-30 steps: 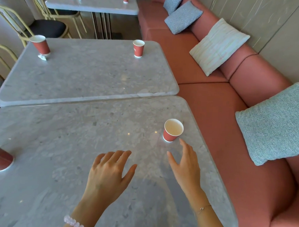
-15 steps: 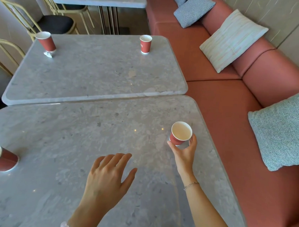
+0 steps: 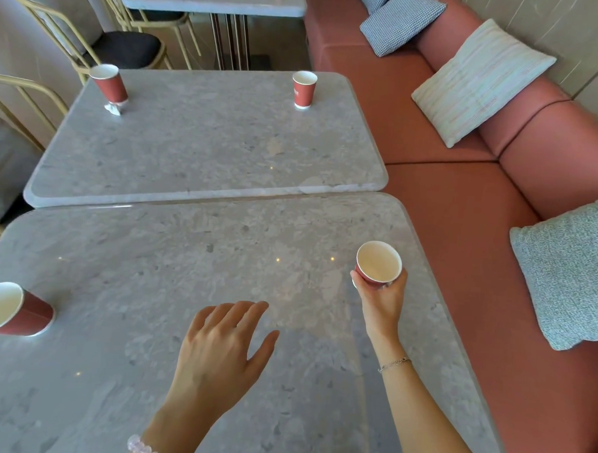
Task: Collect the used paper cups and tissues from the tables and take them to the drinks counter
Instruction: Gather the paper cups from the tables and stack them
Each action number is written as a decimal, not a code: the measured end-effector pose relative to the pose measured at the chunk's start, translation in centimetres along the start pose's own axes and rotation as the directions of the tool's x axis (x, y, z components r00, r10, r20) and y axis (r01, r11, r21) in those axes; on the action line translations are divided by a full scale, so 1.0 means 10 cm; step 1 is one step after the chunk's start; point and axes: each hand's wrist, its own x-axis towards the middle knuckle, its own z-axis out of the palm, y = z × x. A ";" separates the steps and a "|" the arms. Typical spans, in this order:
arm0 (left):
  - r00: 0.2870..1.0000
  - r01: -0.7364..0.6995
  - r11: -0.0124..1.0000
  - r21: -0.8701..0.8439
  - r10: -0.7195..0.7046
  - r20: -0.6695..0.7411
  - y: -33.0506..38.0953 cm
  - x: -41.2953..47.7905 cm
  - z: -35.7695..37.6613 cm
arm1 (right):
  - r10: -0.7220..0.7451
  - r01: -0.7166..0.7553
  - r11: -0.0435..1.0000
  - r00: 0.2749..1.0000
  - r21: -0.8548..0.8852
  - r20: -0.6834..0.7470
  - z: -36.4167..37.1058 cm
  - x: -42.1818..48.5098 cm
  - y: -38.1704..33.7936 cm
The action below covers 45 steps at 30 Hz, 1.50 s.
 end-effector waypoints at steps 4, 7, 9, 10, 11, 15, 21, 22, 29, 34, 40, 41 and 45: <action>1.000 -0.009 1.000 0.005 0.009 -0.028 0.00 0.03 -0.06 | -0.053 0.049 0.998 0.994 0.046 0.092 -0.06 -0.14 -0.24; 0.998 -0.014 1.000 0.012 0.014 -0.055 0.02 0.03 -0.12 | -0.076 0.067 0.996 0.985 0.062 0.154 -0.12 -0.29 -0.40; 0.997 -0.012 1.000 0.020 0.013 -0.074 0.04 0.01 -0.17 | -0.117 0.110 0.993 0.977 0.051 0.177 -0.16 -0.41 -0.51; 0.996 -0.010 1.000 0.022 0.012 -0.085 0.05 -0.01 -0.20 | -0.144 0.140 0.990 0.973 0.036 0.181 -0.17 -0.48 -0.56; 0.995 -0.009 1.000 0.023 0.011 -0.095 0.06 -0.03 -0.22 | -0.165 0.165 0.986 0.969 0.020 0.186 -0.18 -0.54 -0.60; 0.992 0.007 1.000 0.014 -0.005 -0.126 0.05 -0.17 -0.30 | -0.179 0.183 0.983 0.955 0.006 0.237 -0.21 -0.80 -0.73; 0.983 0.055 0.998 0.006 -0.053 -0.175 -0.01 -0.43 -0.40 | -0.191 0.182 0.982 0.929 0.059 0.315 -0.18 -1.21 -0.78; 0.981 0.067 0.998 0.005 -0.065 -0.183 -0.03 -0.47 -0.42 | -0.192 0.182 0.981 0.924 0.062 0.331 -0.17 -1.27 -0.78; 0.964 0.141 0.990 0.013 -0.134 -0.229 -0.13 -0.76 -0.49 | -0.213 0.196 0.977 0.884 0.082 0.417 -0.08 -1.54 -0.81; 0.945 0.210 0.978 0.006 -0.202 -0.258 -0.19 -0.94 -0.51 | -0.219 0.199 0.976 0.850 0.093 0.479 -0.02 -1.73 -0.82; 0.907 0.328 0.945 -0.005 -0.316 -0.279 -0.29 -1.25 -0.56 | -0.250 0.223 0.968 0.774 0.119 0.582 0.12 -1.95 -0.86; 0.896 0.352 0.936 -0.005 -0.338 -0.288 -0.31 -1.30 -0.56 | -0.251 0.223 0.967 0.753 0.123 0.608 0.16 -1.98 -0.86; 0.849 0.450 0.893 -0.021 -0.435 -0.300 -0.44 -1.54 -0.57 | -0.257 0.216 0.965 0.672 0.148 0.695 0.36 -2.11 -0.88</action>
